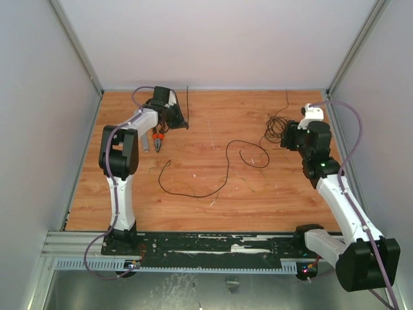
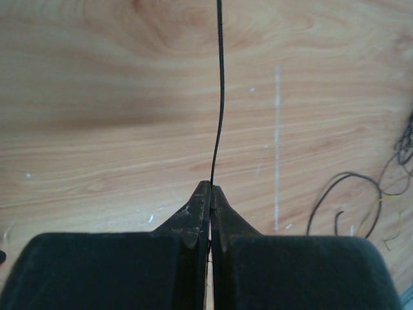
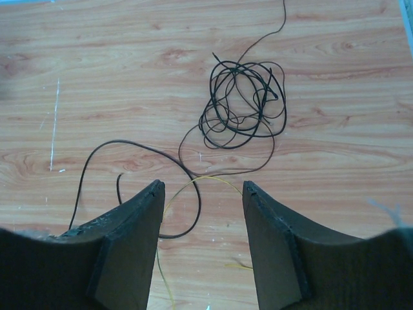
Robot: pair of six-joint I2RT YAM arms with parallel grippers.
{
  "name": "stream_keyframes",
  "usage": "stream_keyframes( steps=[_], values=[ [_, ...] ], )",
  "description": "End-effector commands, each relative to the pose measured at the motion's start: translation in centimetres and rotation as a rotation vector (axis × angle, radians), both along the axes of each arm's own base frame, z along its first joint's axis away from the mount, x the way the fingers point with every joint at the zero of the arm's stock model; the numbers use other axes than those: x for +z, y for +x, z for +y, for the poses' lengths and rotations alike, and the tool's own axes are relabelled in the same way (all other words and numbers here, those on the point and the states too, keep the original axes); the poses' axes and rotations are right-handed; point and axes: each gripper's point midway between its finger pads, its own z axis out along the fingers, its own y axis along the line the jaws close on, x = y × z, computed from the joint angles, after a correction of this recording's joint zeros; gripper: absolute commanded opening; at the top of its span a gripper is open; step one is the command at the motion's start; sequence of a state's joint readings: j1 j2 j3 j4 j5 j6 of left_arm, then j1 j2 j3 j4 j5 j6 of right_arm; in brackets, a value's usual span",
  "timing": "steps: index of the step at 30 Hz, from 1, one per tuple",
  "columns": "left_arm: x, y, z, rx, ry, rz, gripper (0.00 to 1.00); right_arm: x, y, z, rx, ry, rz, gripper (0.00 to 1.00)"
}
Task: Zip-tie the wires
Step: Place the ribbon at the center of the board, then untie the cable at the center of the board.
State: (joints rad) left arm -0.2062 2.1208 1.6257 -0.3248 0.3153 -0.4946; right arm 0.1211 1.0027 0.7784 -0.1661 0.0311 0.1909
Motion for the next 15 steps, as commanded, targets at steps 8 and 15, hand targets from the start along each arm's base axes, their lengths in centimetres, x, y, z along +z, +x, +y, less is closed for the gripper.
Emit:
stream_keyframes(
  steps=[8, 15],
  values=[
    [1.2, 1.0, 3.9, 0.049, 0.079, -0.038, 0.61, -1.5, 5.6, -3.6, -0.137, -0.049, 0.055, 0.60],
    [7.8, 1.2, 6.0, 0.117, 0.116, -0.158, 0.96, -4.9, 10.4, -6.6, -0.210, 0.015, 0.126, 0.60]
  ],
)
